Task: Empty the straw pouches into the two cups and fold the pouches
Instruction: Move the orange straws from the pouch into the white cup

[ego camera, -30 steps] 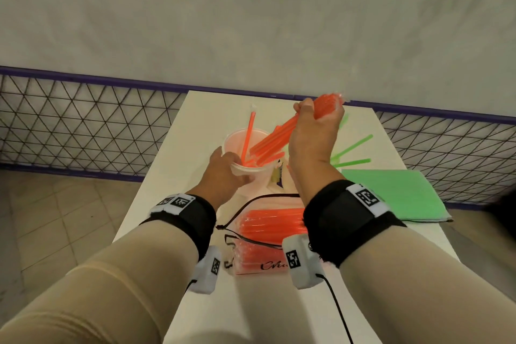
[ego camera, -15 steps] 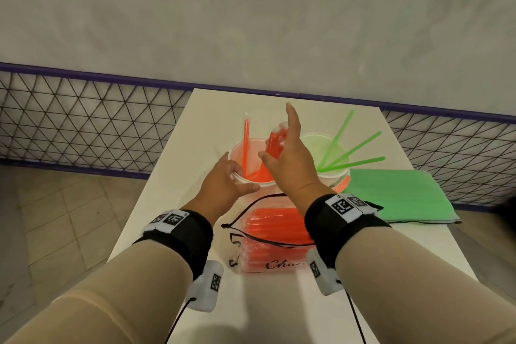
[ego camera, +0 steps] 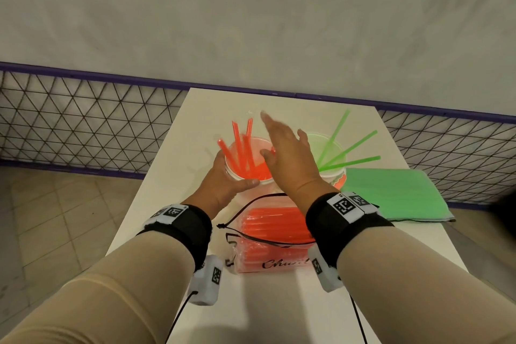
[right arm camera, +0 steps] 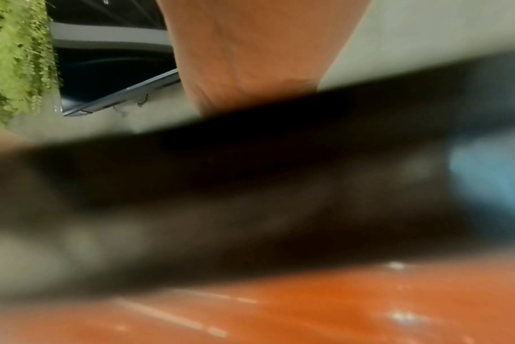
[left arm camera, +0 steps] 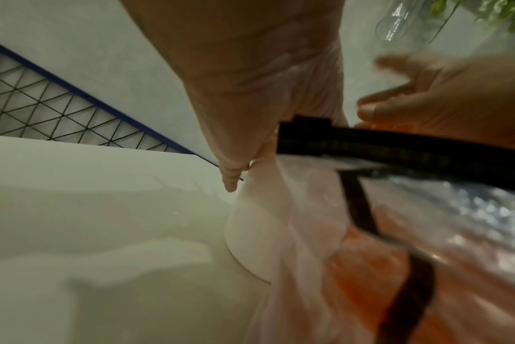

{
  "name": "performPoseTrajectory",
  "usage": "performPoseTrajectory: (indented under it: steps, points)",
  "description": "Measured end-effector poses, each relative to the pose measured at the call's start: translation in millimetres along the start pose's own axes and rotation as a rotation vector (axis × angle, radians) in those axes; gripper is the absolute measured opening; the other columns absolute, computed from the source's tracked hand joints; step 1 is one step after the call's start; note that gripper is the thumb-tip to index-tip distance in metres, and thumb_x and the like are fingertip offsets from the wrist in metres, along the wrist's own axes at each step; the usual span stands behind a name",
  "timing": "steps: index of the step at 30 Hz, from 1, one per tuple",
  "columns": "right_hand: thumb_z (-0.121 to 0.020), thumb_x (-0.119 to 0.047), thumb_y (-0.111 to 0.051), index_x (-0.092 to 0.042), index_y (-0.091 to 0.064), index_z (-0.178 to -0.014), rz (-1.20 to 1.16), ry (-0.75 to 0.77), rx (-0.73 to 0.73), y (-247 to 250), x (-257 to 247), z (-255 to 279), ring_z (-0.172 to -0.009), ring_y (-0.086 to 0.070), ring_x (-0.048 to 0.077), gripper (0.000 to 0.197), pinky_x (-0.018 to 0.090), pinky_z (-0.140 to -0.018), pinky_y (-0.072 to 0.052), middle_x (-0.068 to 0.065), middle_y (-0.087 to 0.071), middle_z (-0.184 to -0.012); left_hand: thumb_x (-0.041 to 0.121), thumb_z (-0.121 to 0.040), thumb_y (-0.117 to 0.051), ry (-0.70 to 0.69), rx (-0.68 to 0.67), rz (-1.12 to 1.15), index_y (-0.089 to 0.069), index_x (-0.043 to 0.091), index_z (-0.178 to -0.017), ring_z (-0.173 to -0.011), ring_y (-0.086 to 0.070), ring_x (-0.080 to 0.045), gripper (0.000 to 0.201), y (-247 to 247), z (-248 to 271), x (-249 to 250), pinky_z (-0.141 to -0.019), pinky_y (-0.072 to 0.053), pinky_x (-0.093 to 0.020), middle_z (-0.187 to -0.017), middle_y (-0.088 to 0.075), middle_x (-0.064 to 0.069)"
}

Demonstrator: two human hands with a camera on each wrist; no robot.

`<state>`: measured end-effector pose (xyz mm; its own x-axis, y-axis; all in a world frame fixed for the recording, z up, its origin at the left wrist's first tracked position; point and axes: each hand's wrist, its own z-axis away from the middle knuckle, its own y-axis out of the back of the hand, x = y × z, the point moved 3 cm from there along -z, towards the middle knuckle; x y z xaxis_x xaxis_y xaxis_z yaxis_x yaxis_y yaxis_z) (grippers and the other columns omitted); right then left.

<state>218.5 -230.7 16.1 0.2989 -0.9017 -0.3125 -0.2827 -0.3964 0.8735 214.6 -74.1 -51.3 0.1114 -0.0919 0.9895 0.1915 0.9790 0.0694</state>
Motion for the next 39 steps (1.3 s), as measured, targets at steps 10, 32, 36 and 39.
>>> performPoseTrajectory:
  steps: [10, 32, 36, 39]
  points:
    - [-0.091, -0.039, -0.061, -0.021, -0.047, -0.139, -0.154, 0.006, 0.087, 48.0, -19.5, 25.5, -0.124, -0.044, 0.019, 0.053, 0.031, -0.103, -0.032, 0.002, -0.053, -0.132, 0.055, -0.068, -0.080, 0.349, 0.016, -0.177, 0.008, 0.022, -0.154, -0.147, -0.019, -0.026, 0.128, 3.1, 12.2, 1.1, -0.110, -0.025, -0.037, -0.162, -0.012, -0.006]
    - [-0.093, -0.028, -0.060, -0.013, -0.051, -0.133, 0.060, 0.179, -0.554, -26.3, -3.9, 94.7, -0.107, -0.053, 0.026, 0.044, 0.034, -0.092, -0.042, 0.010, -0.057, -0.116, -0.005, -0.091, -0.039, 0.393, -0.201, -0.347, -0.071, 0.021, -0.102, -0.066, -0.061, -0.025, 0.043, -25.1, 40.9, 7.1, -0.066, -0.054, -0.036, -0.078, -0.067, -0.012]
    - [-0.092, -0.023, -0.059, -0.006, -0.054, -0.115, 0.096, 0.174, -0.535, -23.2, 1.0, 97.1, -0.099, -0.051, 0.026, 0.028, 0.030, -0.079, -0.035, 0.011, -0.052, -0.110, -0.003, -0.092, -0.045, 0.368, -0.160, -0.351, -0.071, 0.018, -0.092, -0.074, -0.063, -0.027, 0.033, -26.1, 40.2, 9.9, -0.073, -0.055, -0.038, -0.086, -0.069, -0.015]
    - [-0.089, -0.016, -0.059, -0.008, -0.053, -0.109, 0.110, 0.161, -0.522, -23.1, 4.1, 98.0, -0.095, -0.049, 0.024, 0.022, 0.030, -0.076, -0.034, 0.008, -0.051, -0.106, 0.002, -0.095, -0.047, 0.360, -0.143, -0.334, -0.071, 0.017, -0.089, -0.074, -0.061, -0.026, 0.029, -27.8, 40.3, 9.1, -0.077, -0.057, -0.042, -0.086, -0.069, -0.014]
